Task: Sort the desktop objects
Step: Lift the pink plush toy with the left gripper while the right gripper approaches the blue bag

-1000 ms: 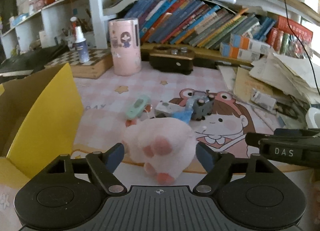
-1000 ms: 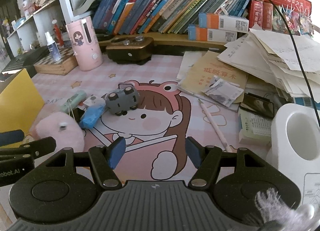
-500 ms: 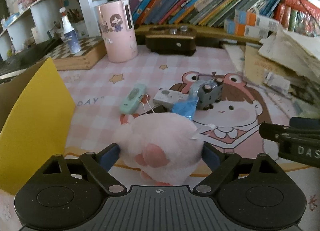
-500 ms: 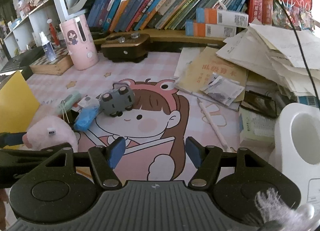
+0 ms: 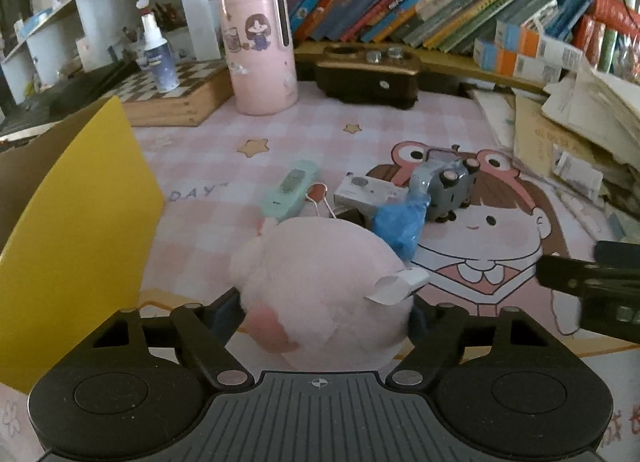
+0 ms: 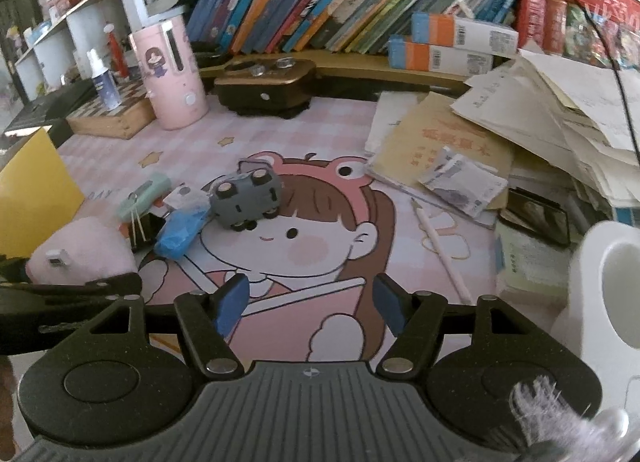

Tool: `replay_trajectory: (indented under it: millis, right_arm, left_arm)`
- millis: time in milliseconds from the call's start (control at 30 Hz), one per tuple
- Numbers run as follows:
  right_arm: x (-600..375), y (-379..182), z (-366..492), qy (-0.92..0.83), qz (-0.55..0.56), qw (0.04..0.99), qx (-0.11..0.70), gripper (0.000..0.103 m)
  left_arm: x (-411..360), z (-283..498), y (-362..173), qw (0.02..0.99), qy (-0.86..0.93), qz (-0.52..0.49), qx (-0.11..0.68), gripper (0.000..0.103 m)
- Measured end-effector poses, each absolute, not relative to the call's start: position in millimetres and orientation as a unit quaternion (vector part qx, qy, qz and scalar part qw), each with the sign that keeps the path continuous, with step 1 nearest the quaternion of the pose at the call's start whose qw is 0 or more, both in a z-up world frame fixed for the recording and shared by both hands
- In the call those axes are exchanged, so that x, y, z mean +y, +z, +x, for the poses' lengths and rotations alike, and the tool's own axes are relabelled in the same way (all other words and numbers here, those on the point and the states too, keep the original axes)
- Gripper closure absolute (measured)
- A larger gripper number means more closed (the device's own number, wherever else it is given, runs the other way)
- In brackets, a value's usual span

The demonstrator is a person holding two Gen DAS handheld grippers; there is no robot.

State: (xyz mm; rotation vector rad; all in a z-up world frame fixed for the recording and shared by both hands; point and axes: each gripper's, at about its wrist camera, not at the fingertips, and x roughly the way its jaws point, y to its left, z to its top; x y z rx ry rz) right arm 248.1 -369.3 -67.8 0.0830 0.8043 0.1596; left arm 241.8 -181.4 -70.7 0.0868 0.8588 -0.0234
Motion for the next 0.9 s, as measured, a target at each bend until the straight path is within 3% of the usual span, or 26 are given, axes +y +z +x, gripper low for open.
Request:
replay_trajectory:
  millis: [233,500,900]
  right_arm:
    - [-352,-69,274,0.113,0.013,0.918,0.380,0.036]
    - [-321,-87,311,0.173,-0.103,0.911,0.359,0.037]
    - [-314,-97,341,0.216,-0.103,0.908,0.345,0.041]
  left_arm:
    - [-174,229,-56,0.916,-0.013,0.039,0.398,0.023]
    - [-163,220,-52,0.916,0.002,0.033,0.400,0.022]
    - [-166,208,-48,0.920,-0.004,0.032,0.391,0.022]
